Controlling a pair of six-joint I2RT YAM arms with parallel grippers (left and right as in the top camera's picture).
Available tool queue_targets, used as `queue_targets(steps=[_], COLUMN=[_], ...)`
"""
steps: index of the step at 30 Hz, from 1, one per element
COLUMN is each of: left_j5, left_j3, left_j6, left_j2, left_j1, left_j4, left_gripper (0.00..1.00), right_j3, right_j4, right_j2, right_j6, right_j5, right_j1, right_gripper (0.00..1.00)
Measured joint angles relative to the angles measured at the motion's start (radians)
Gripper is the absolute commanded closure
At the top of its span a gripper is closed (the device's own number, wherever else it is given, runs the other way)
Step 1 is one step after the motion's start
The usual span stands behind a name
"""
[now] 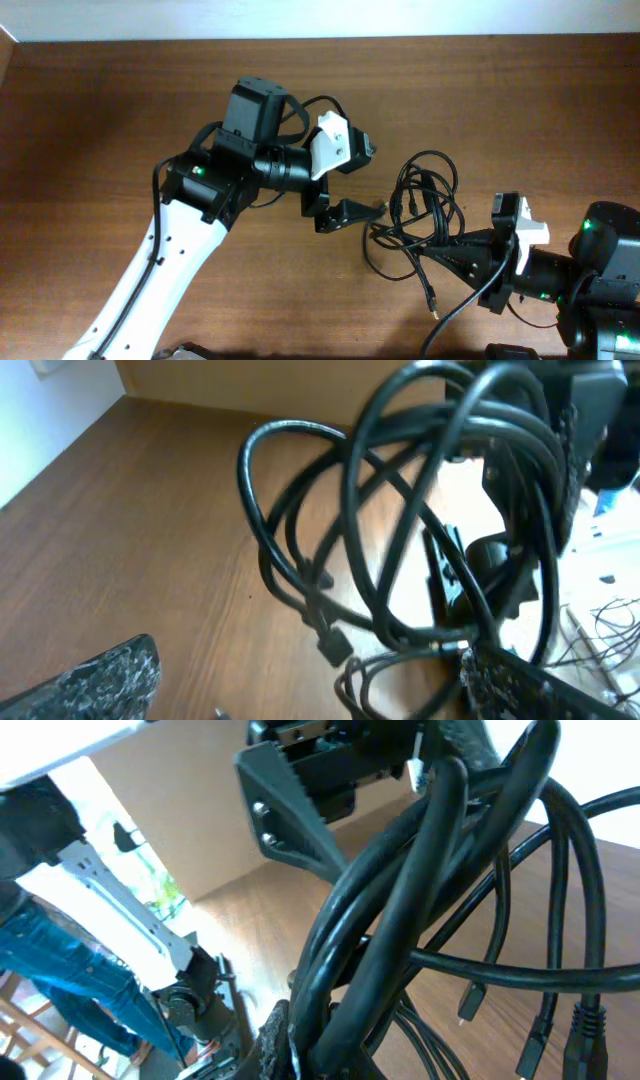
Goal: Untangle cables
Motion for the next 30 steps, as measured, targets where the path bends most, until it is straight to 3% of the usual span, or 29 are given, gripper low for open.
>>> queue_targets(steps=[5,6,7,10,11,13,23,30], left_j5=[0.004,-0.006,-0.017,-0.057,-0.068,-0.077,-0.105,-0.122], left_j3=[0.000,0.000,0.000,0.000,0.000,0.000,0.000,0.001], left_j6=[-0.242,-0.272,-0.291,-0.333,-0.337,-0.345,-0.352,-0.352], left_j2=[0.038,0.047,0.055,0.062,0.062,0.062,0.062,0.062], left_j1=[-0.077,-0.087,-0.093,-0.100,-0.101,-0.111,-0.115,-0.115], left_j4=[0.087,0.093,0.099,0.115,0.115,0.114,0.114,0.066], left_gripper=[0.00,0.05,0.16,0.63,0.83,1.00,1.00,1.00], right_j3=[0.000,0.000,0.000,0.000,0.000,0.000,0.000,-0.005], right_j4=[0.000,0.000,0.000,-0.001,-0.002,-0.002,-0.002,0.179], right_j2=[0.000,0.000,0.000,0.000,0.002,0.005,0.008,0.009], right_j6=[-0.011,-0.011,-0.011,-0.011,-0.011,-0.011,-0.011,-0.011], right_j5=[-0.037,-0.038,-0.040,-0.049,-0.048,-0.044,-0.043,-0.069], right_j1=[0.000,0.000,0.000,0.000,0.000,0.000,-0.001,-0.001], right_gripper=[0.96,0.96,0.96,0.96,0.96,0.96,0.96,0.96])
